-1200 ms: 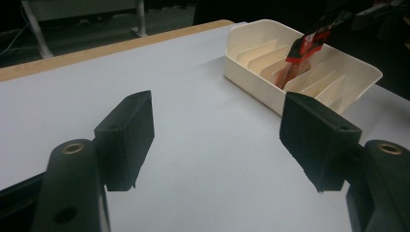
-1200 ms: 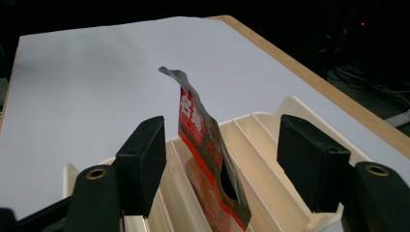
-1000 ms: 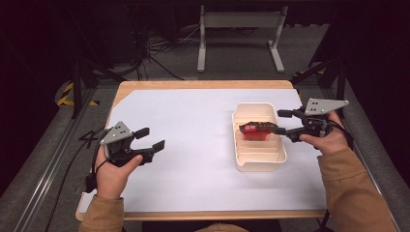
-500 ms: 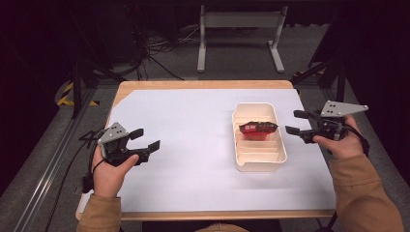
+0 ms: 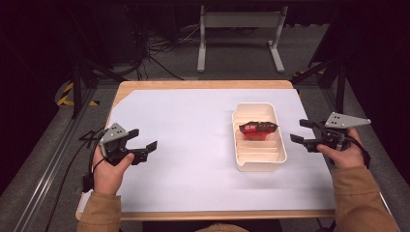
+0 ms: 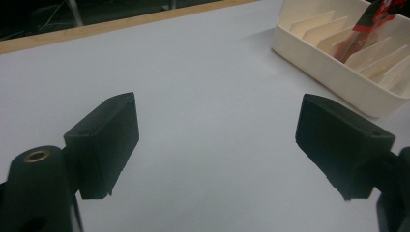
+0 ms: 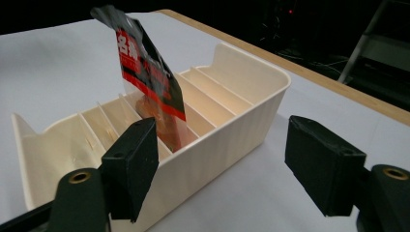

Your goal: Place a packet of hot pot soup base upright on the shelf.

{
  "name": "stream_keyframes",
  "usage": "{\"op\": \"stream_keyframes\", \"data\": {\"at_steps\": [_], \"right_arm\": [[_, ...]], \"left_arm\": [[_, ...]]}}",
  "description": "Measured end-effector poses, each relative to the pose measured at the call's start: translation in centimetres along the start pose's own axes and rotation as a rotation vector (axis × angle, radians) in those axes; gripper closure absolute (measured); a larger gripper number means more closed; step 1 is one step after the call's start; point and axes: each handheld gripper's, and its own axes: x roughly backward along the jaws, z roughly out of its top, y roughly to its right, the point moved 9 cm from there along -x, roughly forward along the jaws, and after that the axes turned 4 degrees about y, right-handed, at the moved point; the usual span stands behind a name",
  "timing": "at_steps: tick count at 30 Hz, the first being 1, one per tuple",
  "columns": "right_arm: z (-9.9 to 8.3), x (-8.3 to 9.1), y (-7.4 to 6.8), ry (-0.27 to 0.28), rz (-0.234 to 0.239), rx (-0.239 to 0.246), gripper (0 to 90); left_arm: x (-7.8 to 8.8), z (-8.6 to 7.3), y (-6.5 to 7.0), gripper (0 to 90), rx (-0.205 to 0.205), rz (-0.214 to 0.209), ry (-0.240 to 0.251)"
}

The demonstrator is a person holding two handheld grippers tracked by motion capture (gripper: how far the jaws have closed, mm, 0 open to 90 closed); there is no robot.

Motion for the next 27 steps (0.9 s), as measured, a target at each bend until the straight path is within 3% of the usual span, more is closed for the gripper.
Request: {"op": "stream_keyframes", "data": {"at_steps": [10, 19, 27], "right_arm": [[-2.9, -0.9, 0.5, -0.039, -0.043, -0.006, 27.7], [-5.9, -1.5, 1.4, -0.053, -0.087, -0.065, 27.3], [-7.5, -2.1, 1.5, -0.084, -0.092, -0.088, 27.9]], "left_arm": [[-0.1, -0.8, -0.8, 14.6, 0.013, -0.007, -0.005], [-0.6, -1.7, -1.4, 13.6, 0.011, -0.015, -0.024], [-0.9, -2.3, -1.5, 12.8, 0.029, -0.028, -0.056]]}}
